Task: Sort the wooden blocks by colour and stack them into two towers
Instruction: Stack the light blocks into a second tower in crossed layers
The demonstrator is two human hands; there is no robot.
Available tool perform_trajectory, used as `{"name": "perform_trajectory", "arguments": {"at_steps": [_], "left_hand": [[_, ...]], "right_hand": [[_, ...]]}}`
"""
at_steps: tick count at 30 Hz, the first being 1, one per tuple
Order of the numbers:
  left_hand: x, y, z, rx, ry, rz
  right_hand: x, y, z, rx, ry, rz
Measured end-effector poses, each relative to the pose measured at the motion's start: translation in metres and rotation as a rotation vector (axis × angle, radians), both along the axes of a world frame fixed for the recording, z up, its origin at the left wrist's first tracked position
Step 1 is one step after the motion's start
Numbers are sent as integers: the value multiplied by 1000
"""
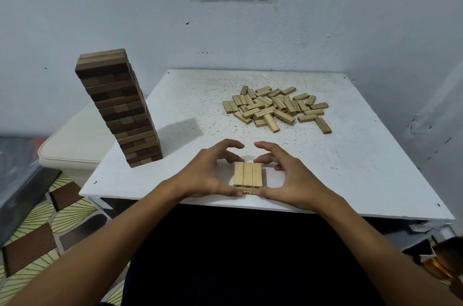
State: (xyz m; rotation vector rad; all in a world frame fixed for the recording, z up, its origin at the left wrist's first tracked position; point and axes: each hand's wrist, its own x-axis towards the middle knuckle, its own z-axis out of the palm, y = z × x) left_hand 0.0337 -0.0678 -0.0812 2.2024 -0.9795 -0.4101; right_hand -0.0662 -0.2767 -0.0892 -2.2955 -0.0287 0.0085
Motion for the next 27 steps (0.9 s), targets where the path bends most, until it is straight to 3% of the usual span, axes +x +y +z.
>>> {"name": "perform_trajectory", "arguments": {"at_steps": [27], "left_hand": [[1, -4, -6, -19, 3, 2]], "right_hand": [[-1, 5, -1, 5, -1, -38]]}}
